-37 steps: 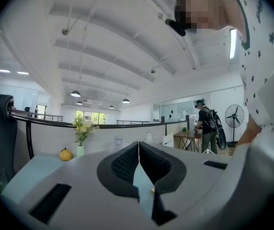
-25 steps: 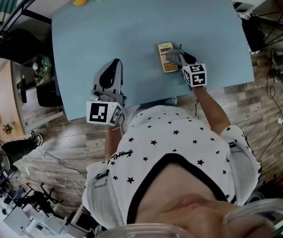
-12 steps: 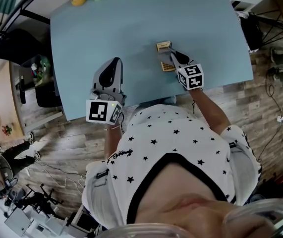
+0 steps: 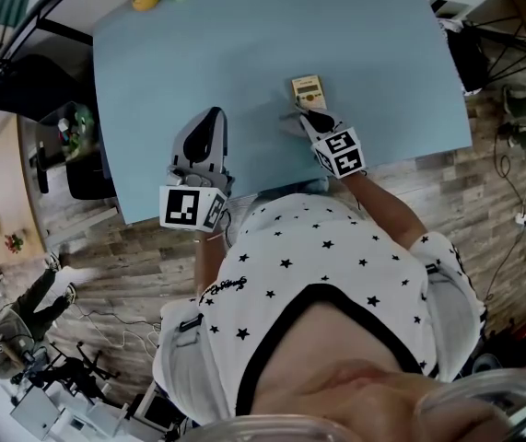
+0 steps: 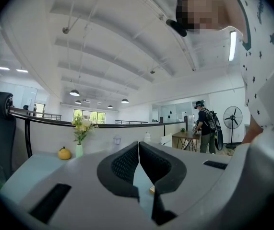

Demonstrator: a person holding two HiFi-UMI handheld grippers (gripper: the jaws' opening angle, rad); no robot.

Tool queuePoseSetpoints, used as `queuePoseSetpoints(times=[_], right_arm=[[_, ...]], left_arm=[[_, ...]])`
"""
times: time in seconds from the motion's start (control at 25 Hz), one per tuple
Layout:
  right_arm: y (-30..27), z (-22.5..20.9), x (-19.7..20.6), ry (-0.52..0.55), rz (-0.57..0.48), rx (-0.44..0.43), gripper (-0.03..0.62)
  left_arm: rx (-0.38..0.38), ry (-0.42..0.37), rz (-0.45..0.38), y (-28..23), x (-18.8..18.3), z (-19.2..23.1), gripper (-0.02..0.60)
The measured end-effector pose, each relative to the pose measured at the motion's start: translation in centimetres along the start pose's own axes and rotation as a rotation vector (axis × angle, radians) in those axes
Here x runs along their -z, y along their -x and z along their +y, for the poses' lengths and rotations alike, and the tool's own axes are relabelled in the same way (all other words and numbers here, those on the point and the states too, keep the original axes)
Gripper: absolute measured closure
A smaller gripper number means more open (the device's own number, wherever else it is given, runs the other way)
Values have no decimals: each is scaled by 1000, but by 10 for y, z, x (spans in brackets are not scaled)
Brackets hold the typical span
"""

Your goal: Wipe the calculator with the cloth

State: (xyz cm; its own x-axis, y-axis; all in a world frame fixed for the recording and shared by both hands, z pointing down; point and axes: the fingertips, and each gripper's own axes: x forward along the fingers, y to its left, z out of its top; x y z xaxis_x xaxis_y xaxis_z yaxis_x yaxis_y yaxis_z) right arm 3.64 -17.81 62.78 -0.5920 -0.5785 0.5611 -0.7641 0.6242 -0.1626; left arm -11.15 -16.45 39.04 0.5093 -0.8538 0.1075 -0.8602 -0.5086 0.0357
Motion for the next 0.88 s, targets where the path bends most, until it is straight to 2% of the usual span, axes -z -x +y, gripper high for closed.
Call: queuePoseSetpoints(times=[0.32, 0.88], right_arm=[[4, -2, 10, 31, 18, 19, 563], [28, -46, 23, 18, 19, 150, 562]], left_arm=[[18, 2, 2, -4, 1, -4, 551], [68, 12, 2, -17, 1, -14, 551]])
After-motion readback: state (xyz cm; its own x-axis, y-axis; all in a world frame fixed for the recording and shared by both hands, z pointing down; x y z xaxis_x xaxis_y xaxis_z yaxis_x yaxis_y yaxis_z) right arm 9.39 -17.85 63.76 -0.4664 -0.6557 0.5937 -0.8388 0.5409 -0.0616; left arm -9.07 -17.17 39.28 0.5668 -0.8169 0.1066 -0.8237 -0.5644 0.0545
